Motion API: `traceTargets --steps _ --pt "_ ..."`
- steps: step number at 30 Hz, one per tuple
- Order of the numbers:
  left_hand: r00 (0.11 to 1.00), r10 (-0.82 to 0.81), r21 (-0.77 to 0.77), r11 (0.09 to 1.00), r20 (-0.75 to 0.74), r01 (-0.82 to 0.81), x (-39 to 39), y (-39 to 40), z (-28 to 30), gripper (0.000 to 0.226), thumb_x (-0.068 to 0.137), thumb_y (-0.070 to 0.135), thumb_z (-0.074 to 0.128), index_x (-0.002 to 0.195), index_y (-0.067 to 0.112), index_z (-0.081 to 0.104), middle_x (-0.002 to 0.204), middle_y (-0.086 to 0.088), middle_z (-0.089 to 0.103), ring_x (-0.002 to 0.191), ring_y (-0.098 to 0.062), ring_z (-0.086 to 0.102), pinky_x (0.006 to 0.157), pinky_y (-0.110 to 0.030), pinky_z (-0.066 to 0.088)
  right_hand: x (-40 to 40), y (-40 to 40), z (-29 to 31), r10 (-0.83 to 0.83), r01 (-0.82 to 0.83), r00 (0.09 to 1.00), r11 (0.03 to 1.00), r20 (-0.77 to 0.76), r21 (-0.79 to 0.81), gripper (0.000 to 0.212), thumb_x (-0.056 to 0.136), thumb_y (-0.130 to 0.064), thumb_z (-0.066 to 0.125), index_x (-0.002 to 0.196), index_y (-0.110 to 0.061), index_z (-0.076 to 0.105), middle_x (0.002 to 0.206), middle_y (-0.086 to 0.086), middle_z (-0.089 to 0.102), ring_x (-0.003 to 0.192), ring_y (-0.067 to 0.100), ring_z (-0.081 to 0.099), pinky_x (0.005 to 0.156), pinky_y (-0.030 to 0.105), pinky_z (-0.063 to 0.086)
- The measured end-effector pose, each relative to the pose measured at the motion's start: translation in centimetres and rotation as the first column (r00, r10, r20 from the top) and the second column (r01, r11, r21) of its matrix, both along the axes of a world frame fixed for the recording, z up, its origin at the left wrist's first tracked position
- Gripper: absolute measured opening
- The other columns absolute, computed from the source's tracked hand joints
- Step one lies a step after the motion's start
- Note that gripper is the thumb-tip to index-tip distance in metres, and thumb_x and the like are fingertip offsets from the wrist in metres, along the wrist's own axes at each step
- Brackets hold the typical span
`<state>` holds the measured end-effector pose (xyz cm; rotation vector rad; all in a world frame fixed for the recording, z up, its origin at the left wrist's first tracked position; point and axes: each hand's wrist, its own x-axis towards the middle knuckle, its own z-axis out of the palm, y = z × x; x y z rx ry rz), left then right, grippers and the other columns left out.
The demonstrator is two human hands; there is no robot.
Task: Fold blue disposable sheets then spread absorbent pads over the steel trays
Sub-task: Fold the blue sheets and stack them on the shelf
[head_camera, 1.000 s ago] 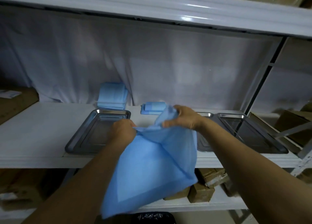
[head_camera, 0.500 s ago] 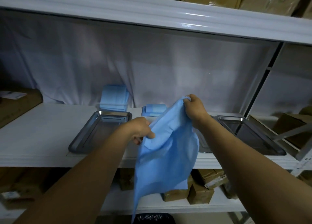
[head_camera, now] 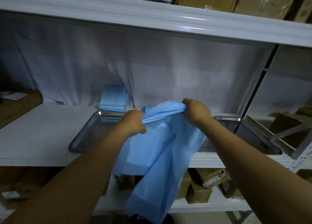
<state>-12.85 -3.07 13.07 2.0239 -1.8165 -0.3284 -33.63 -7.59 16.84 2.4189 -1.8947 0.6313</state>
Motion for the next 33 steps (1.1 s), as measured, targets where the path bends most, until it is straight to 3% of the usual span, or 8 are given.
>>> traceTargets --steps 8,12,15,21,23,27,29,33 --pt "0.794 -0.057 -0.216 0.972 -0.606 -0.095 0.2 0.9 0.2 0.026 0.089 0.018 0.062 0.112 0.007 0.056 0.102 -0.007 0.058 0.094 -0.019 0.054 0.078 -0.028 0.041 -0.6 0.9 1.3 0.164 -0.342 0.847 0.897 0.505 0.281 0.009 0.083 -0.011 0.065 0.089 -0.015 0.06 0.088 0.005 0.061 0.083 0.018 0.055 0.076 0.03 0.044" --pt "0.971 0.01 -0.081 0.996 -0.239 -0.03 1.2 1.3 -0.1 0.05 0.071 0.015 0.078 0.114 0.009 0.053 0.106 -0.003 0.056 0.094 -0.02 0.055 0.075 -0.025 0.042 -0.7 0.8 1.0 0.137 -0.086 0.975 0.96 -0.177 0.267 0.037 0.072 -0.029 0.075 0.102 -0.021 0.056 0.102 0.004 0.063 0.096 0.026 0.06 0.075 0.03 0.043" --pt "0.988 0.136 -0.106 0.986 0.068 -0.129 1.9 1.4 0.2 0.025 0.081 0.012 0.061 0.106 0.011 0.063 0.111 -0.011 0.064 0.102 -0.03 0.06 0.075 -0.029 0.044 -0.5 1.1 0.8 -0.039 0.02 0.956 0.998 -0.29 -0.066 0.025 0.085 -0.024 0.054 0.11 -0.023 0.058 0.112 0.007 0.063 0.103 0.032 0.059 0.079 0.033 0.045" --pt "0.917 0.13 -0.126 0.974 -0.378 -0.19 3.5 1.5 0.6 0.011 0.09 0.015 0.053 0.098 0.011 0.059 0.1 -0.014 0.062 0.089 -0.027 0.056 0.071 -0.027 0.037 1.6 0.5 1.9 -0.195 0.164 0.859 0.981 -0.474 -0.107 0.04 0.094 -0.04 0.035 0.12 -0.02 0.059 0.122 0.008 0.057 0.11 0.03 0.056 0.083 0.033 0.041" --pt "0.854 0.111 -0.107 0.976 -0.508 -0.19 4.5 1.5 0.6 0.027 0.084 0.027 0.062 0.104 0.009 0.059 0.104 -0.011 0.062 0.089 -0.022 0.055 0.076 -0.026 0.041 3.6 -0.4 1.7 -0.088 0.147 0.945 0.975 -0.314 0.169 0.041 0.094 -0.04 0.039 0.121 -0.015 0.057 0.12 0.013 0.062 0.104 0.031 0.063 0.086 0.033 0.048" --pt "0.647 0.173 0.045 0.977 -0.743 -0.209 7.2 1.1 0.8 0.084 0.055 0.054 0.074 0.124 0.013 0.048 0.121 -0.003 0.057 0.107 -0.025 0.059 0.096 -0.044 0.049 9.0 -1.4 -0.2 -0.083 -0.177 0.91 0.807 0.406 0.563 0.012 0.094 -0.012 0.051 0.1 -0.002 0.051 0.07 0.016 0.059 0.033 0.02 0.058 0.032 0.023 0.045" --pt "0.563 0.211 0.074 0.964 -0.799 -0.256 8.8 0.3 1.0 0.083 0.062 0.057 0.067 0.127 0.009 0.05 0.126 -0.013 0.058 0.111 -0.033 0.059 0.098 -0.047 0.047 11.8 -1.3 -1.0 -0.149 -0.278 0.827 0.729 0.541 0.626 0.008 0.096 -0.009 0.049 0.099 -0.001 0.049 0.073 0.015 0.056 0.03 0.019 0.057 0.032 0.025 0.049" --pt "0.715 0.413 -0.17 0.789 -0.564 -0.59 11.5 -0.5 3.3 0.043 0.094 0.034 0.046 0.124 0.005 0.055 0.125 -0.02 0.056 0.113 -0.036 0.055 0.096 -0.041 0.046 17.9 -2.5 -0.8 -0.105 -0.532 0.636 0.657 0.764 0.534 0.011 0.099 -0.005 0.038 0.103 -0.008 0.049 0.08 0.013 0.055 0.043 0.022 0.062 0.05 0.032 0.056"
